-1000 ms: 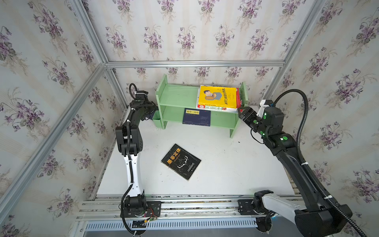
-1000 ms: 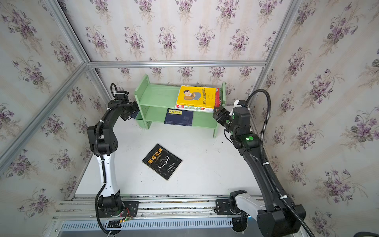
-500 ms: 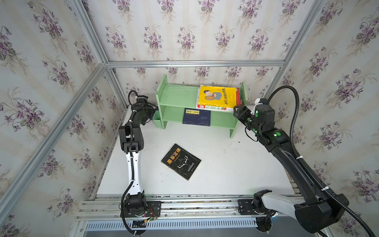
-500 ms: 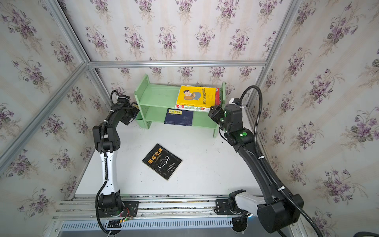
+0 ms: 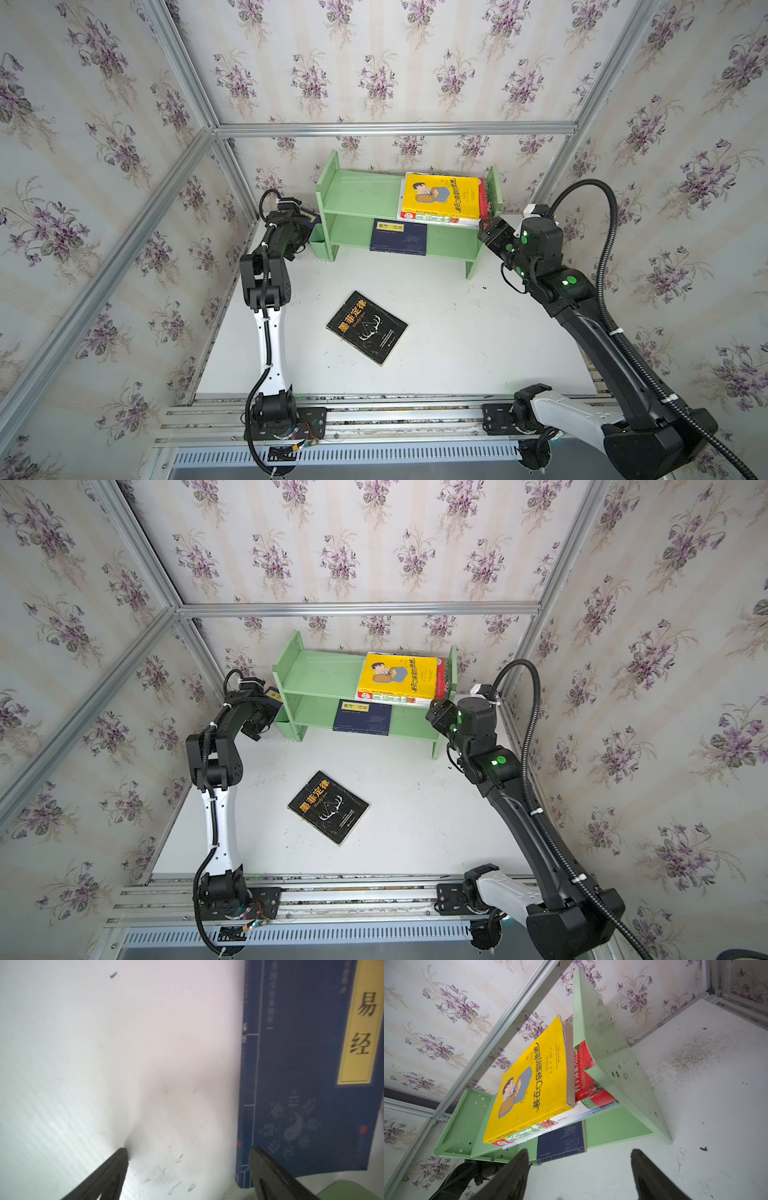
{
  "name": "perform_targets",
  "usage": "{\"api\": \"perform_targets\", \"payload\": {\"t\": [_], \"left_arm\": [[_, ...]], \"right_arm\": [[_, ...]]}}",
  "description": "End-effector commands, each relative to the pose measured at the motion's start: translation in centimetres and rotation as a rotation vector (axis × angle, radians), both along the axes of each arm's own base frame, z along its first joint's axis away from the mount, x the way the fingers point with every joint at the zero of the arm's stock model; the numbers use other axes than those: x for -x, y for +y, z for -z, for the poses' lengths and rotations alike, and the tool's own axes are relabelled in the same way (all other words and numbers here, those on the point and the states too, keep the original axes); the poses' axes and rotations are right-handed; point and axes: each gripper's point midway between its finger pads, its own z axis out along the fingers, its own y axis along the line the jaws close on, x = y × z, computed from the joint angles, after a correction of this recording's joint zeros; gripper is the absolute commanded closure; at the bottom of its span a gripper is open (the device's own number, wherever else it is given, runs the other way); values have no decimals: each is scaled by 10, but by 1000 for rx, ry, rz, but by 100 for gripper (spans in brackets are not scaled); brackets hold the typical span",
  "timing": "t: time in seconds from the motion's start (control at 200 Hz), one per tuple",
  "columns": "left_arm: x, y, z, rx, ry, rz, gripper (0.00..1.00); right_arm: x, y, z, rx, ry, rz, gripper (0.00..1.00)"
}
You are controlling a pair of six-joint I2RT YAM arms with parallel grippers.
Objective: Stacking books/files
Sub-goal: Move the bookshelf to the top-center of the table.
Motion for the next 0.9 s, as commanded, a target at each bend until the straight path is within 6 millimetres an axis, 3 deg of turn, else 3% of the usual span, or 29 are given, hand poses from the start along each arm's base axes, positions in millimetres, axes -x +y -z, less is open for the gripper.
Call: {"api": "perform_targets", "payload": {"t": [0.0, 0.115, 0.455, 0.595, 0.74, 0.899], "left_arm": [[-2, -32, -5, 94, -11, 151, 6], [-13, -57, -15, 141, -54, 255, 7], [4, -109, -9, 176, -12, 376, 7], [-4, -111, -19, 140, -41, 395, 7], [-28, -102, -39, 83, -145, 397, 7], [-55, -107, -49, 187, -279, 374, 7]], "right_arm": [[-1, 0, 6, 11, 9, -3, 21], [-3, 5, 11, 3, 8, -25, 20], [19, -4, 8, 22, -17, -17, 20], [31, -12, 7, 35, -14, 0, 19], [39, -15, 7, 33, -6, 10, 19], [45, -20, 7, 25, -4, 31, 20]]}}
